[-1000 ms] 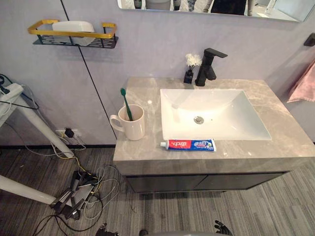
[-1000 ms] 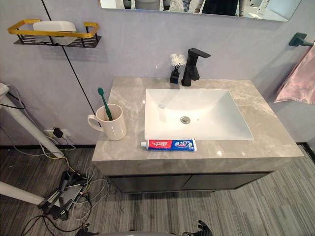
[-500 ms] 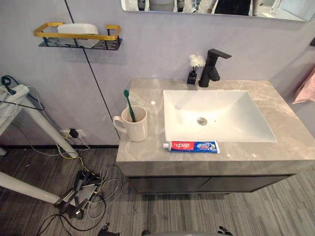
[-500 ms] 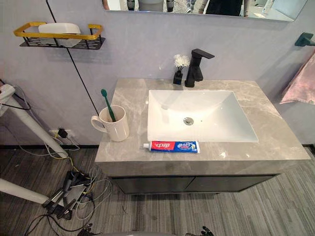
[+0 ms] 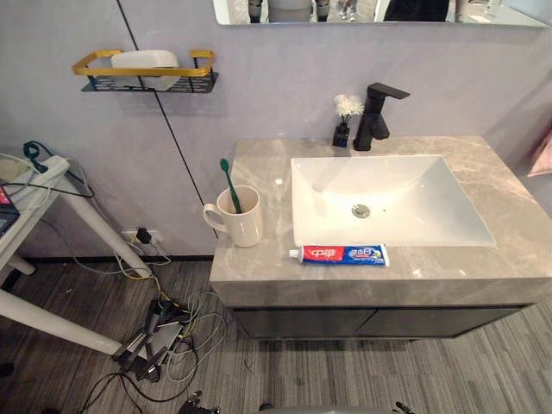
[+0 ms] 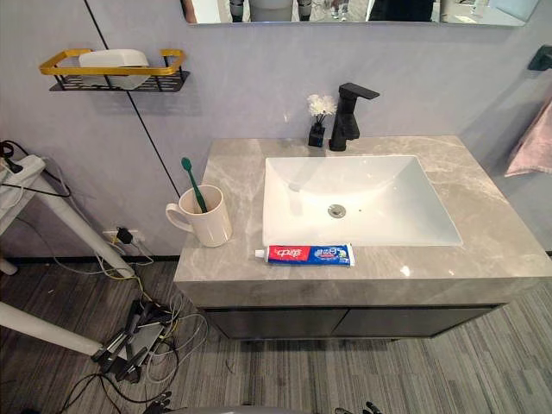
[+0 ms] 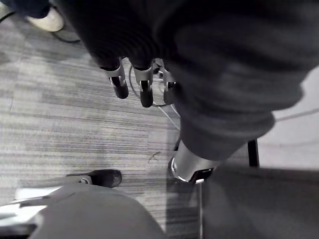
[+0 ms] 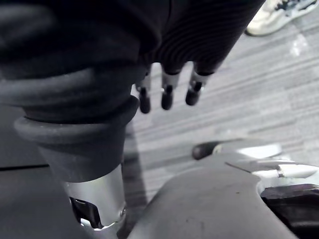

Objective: Organize washtable

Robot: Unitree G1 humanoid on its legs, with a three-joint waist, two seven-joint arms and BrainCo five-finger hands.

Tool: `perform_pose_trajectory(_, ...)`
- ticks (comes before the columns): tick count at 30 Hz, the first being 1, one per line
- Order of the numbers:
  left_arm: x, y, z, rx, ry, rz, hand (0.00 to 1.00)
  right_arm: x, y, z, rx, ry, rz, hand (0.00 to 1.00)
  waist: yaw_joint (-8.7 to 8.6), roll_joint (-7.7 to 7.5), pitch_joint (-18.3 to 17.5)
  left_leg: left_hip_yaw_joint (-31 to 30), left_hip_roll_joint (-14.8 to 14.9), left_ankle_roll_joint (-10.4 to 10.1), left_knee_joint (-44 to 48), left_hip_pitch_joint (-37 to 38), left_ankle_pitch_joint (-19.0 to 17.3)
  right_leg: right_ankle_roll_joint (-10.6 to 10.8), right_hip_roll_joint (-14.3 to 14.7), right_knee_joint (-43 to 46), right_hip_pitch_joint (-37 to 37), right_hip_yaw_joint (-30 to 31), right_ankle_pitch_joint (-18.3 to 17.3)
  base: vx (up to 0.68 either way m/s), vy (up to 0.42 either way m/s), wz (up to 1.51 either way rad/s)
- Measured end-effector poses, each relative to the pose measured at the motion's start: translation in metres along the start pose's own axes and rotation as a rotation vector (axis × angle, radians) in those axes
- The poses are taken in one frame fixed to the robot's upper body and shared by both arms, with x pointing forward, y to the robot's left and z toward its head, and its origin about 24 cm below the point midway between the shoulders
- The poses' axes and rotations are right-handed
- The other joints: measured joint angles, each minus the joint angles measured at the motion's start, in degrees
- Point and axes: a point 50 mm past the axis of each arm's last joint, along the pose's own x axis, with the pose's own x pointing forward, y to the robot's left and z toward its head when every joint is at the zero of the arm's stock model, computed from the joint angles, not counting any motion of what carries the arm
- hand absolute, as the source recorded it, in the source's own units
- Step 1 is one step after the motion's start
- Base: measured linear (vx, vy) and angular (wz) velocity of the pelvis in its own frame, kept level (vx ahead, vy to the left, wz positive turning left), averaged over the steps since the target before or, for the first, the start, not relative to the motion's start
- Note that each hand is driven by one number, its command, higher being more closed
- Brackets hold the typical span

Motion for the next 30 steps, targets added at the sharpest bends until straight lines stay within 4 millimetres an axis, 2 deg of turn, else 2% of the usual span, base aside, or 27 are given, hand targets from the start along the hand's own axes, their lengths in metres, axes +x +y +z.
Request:
perform_pose_trajectory(1, -0.001, 0.016, -0.005, -0.181, 0.021, 0.084, 0.00, -0.001, 0.000, -0.003, 0.027, 0.008, -0.005, 0.00, 0.17, -0.07, 0.0, -1.4, -0.1, 0.2, 0.0, -0.7, 0.1, -0.1, -0.1, -0.2, 0.0, -1.2, -0.1, 0.03, -0.032, 0.37)
perform_pose_trajectory(2, -0.003, 0.026, -0.006, -0.257, 0.014, 0.131, 0.00, -0.001, 0.000, -0.005, 0.037, 0.013, -0.005, 0.00, 0.28, -0.05, 0.1, -1.9, -0.1, 0.2, 0.1, -0.9, 0.2, -0.1, -0.1, -0.4, 0.1, -1.7, -0.2, 0.04, -0.042, 0.45)
perform_pose_trajectory(3, -0.007, 0.055, -0.003, -0.406, -0.035, 0.253, 0.00, -0.002, -0.001, -0.009, 0.042, 0.021, 0.006, 0.00, 0.60, -0.28, -0.1, -2.3, -0.1, 0.2, 0.1, -1.2, 0.2, -0.3, 0.0, -0.6, 0.3, -2.4, -0.3, 0.05, -0.035, 0.25)
perform_pose_trajectory(4, -0.011, 0.070, 0.004, -0.478, -0.084, 0.321, 0.00, -0.003, -0.001, -0.011, 0.043, 0.025, 0.006, 0.00, 1.26, -0.43, -0.2, -2.3, 0.0, 0.2, 0.1, -1.2, 0.2, -0.4, 0.0, -0.7, 0.4, -2.5, -0.3, 0.08, -0.047, 0.20)
perform_pose_trajectory(5, -0.025, 0.112, 0.026, -0.581, -0.236, 0.485, 0.00, -0.004, -0.002, -0.015, 0.045, 0.033, 0.003, 0.00, 3.15, -0.54, -0.3, -2.6, 0.1, 0.1, 0.1, -1.2, 0.2, -0.6, 0.2, -0.7, 0.5, -2.5, -0.5, 0.06, -0.035, 0.12)
perform_pose_trajectory(6, -0.032, 0.127, 0.039, -0.593, -0.309, 0.551, 0.00, -0.005, -0.002, -0.016, 0.044, 0.033, 0.002, 0.00, 3.54, -0.47, -0.3, -2.9, 0.1, 0.1, 0.1, -1.3, 0.2, -0.7, 0.2, -0.7, 0.6, -2.7, -0.5, 0.06, -0.043, 0.25)
perform_pose_trajectory(7, -0.052, 0.155, 0.067, -0.603, -0.458, 0.677, 0.00, -0.004, -0.002, -0.014, 0.044, 0.026, 0.003, 0.00, 4.11, -0.12, -0.3, -3.7, 0.1, 0.0, 0.1, -1.6, 0.3, -0.8, 0.2, -0.7, 0.9, -3.6, -0.6, 0.04, -0.030, 0.28)
perform_pose_trajectory(8, -0.071, 0.171, 0.088, -0.613, -0.587, 0.755, 0.00, -0.004, -0.003, -0.014, 0.041, 0.026, 0.001, 0.00, 4.78, 0.16, -0.5, -4.1, 0.1, 0.0, 0.1, -1.7, 0.3, -0.8, 0.2, -0.6, 1.0, -3.8, -0.6, 0.05, -0.028, 0.31)
perform_pose_trajectory(9, -0.103, 0.188, 0.114, -0.591, -0.750, 0.882, 0.00, -0.004, -0.005, -0.013, 0.032, 0.021, -0.001, 0.00, 5.21, 0.64, -0.8, -4.9, 0.0, 0.0, 0.1, -1.8, 0.4, -0.9, 0.1, -0.3, 1.1, -4.2, -0.7, 0.03, -0.014, 0.21)
perform_pose_trajectory(10, -0.118, 0.194, 0.126, -0.585, -0.831, 0.928, 0.00, -0.004, -0.006, -0.012, 0.030, 0.016, -0.003, 0.00, 5.59, 0.94, -0.8, -5.3, -0.1, -0.1, 0.2, -1.8, 0.4, -1.0, 0.1, 0.0, 1.1, -4.6, -0.7, 0.02, -0.012, 0.33)
perform_pose_trajectory(11, -0.145, 0.198, 0.153, -0.538, -0.972, 1.026, 0.00, -0.005, -0.007, -0.010, 0.025, 0.005, -0.007, 0.00, 6.08, 1.28, -1.1, -6.2, -0.2, -0.1, 1.3, -2.5, 0.4, -1.2, 0.0, 0.8, 1.1, -5.6, -0.9, 0.00, -0.013, 0.53)
perform_pose_trajectory(12, -0.168, 0.196, 0.176, -0.504, -1.096, 1.092, 0.00, -0.005, -0.009, -0.007, 0.021, -0.010, -0.011, 0.00, 6.13, 1.66, -1.3, -7.7, -0.5, -0.1, 2.1, -3.2, 0.4, -1.5, -0.2, 1.5, 1.1, -6.9, -1.1, -0.01, -0.014, 0.61)
perform_pose_trajectory(14, -0.194, 0.191, 0.195, -0.485, -1.231, 1.163, 0.00, -0.004, -0.010, -0.001, 0.023, -0.038, -0.011, 0.00, 6.21, 2.38, -1.2, -8.8, -0.8, 0.0, 2.5, -3.6, 0.5, -1.3, -0.9, 2.1, 1.2, -8.3, -1.5, -0.03, -0.001, 0.49)
perform_pose_trajectory(15, -0.219, 0.181, 0.210, -0.469, -1.364, 1.210, 0.00, -0.004, -0.011, 0.005, 0.020, -0.067, -0.013, 0.00, 6.26, 2.72, -1.2, -9.8, -1.2, 0.0, 2.8, -3.6, 0.7, -1.1, -1.1, 3.0, 1.5, -9.0, -2.2, -0.03, -0.007, 0.42)
perform_pose_trajectory(16, -0.229, 0.175, 0.218, -0.456, -1.427, 1.211, 0.00, -0.004, -0.010, 0.006, 0.022, -0.075, -0.012, 0.00, 6.23, 2.72, -1.2, -10.5, -1.4, 0.0, 2.9, -3.6, 0.8, -1.2, -1.4, 3.3, 1.9, -9.8, -2.4, -0.06, -0.023, 0.61)
perform_pose_trajectory(17, -0.252, 0.157, 0.237, -0.408, -1.591, 1.170, 0.00, -0.005, -0.008, 0.008, 0.024, -0.085, -0.006, 0.00, 6.16, 2.52, -1.3, -11.8, -1.8, -0.1, 3.2, -3.4, 0.8, -1.1, -1.9, 3.8, 3.0, -11.4, -3.2, -0.05, -0.020, 0.47)
perform_pose_trajectory(18, -0.257, 0.153, 0.241, -0.394, -1.625, 1.160, 0.00, -0.005, -0.007, 0.009, 0.024, -0.089, -0.005, 0.00, 6.15, 2.42, -1.4, -11.9, -1.9, -0.1, 3.2, -3.4, 0.7, -1.0, -2.0, 4.0, 3.0, -11.6, -3.5, -0.05, -0.018, 0.47)
perform_pose_trajectory(20, -0.289, 0.119, 0.258, -0.317, -1.872, 1.055, 0.00, -0.004, -0.001, 0.019, 0.022, -0.130, 0.012, 0.00, 6.24, 2.26, -1.5, -12.7, -2.0, -0.4, 2.7, -3.4, 0.7, -1.1, -2.3, 5.3, 2.9, -12.4, -4.4, -0.06, -0.022, 0.24)
perform_pose_trajectory(21, -0.295, 0.112, 0.260, -0.300, -1.915, 1.030, 0.00, -0.004, 0.002, 0.021, 0.017, -0.139, 0.021, 0.00, 6.22, 2.26, -1.6, -12.7, -2.0, -0.4, 2.5, -3.4, 0.8, -1.2, -2.3, 5.3, 2.9, -12.5, -4.5, -0.07, -0.024, 0.15)
perform_pose_trajectory(23, -0.311, 0.075, 0.269, -0.253, -2.079, 0.819, 0.00, -0.004, 0.010, 0.023, 0.008, -0.147, 0.045, 0.00, 6.16, 2.38, -1.8, -12.8, -1.9, -0.4, 2.4, -3.4, 1.1, -1.2, -2.2, 5.6, 2.9, -13.0, -4.5, -0.05, -0.016, 0.09)
perform_pose_trajectory(25, -0.318, 0.055, 0.273, -0.214, -2.149, 0.679, 0.00, -0.004, 0.013, 0.024, 0.004, -0.151, 0.053, 0.00, 5.97, 2.49, -1.9, -12.8, -1.8, -0.5, 2.5, -3.4, 1.3, -1.2, -2.2, 5.8, 2.9, -13.0, -4.5, -0.02, -0.005, 0.02)
perform_pose_trajectory(27, -0.329, 0.027, 0.280, -0.093, -2.261, 0.449, 0.00, -0.004, 0.016, 0.024, -0.004, -0.152, 0.063, 0.00, 5.79, 2.56, -2.0, -12.3, -1.7, -0.3, 2.6, -3.0, 1.6, -1.2, -2.2, 6.1, 2.9, -12.6, -4.5, -0.01, 0.001, -0.09)
perform_pose_trajectory(28, -0.332, 0.020, 0.281, -0.052, -2.290, 0.390, 0.00, -0.004, 0.017, 0.024, -0.006, -0.151, 0.066, 0.00, 5.80, 2.56, -2.0, -12.0, -1.6, -0.2, 2.5, -2.8, 1.7, -1.2, -2.1, 6.2, 2.9, -12.3, -4.5, 0.00, 0.006, -0.19)
perform_pose_trajectory(29, -0.341, 0.002, 0.283, 0.044, -2.360, 0.206, 0.00, -0.004, 0.017, 0.023, -0.006, -0.150, 0.068, 0.00, 5.67, 2.53, -2.2, -11.5, -1.6, -0.2, 2.5, -2.5, 1.7, -1.2, -2.1, 6.2, 2.8, -11.7, -4.5, 0.00, 0.006, -0.18)
perform_pose_trajectory(30, -0.345, -0.009, 0.282, 0.095, -2.395, 0.095, 0.00, -0.004, 0.017, 0.023, -0.005, -0.147, 0.067, 0.00, 5.48, 2.45, -2.6, -11.2, -1.5, -0.2, 2.4, -2.6, 1.7, -1.1, -2.0, 6.3, 2.5, -11.4, -4.6, -0.01, 0.000, -0.18)
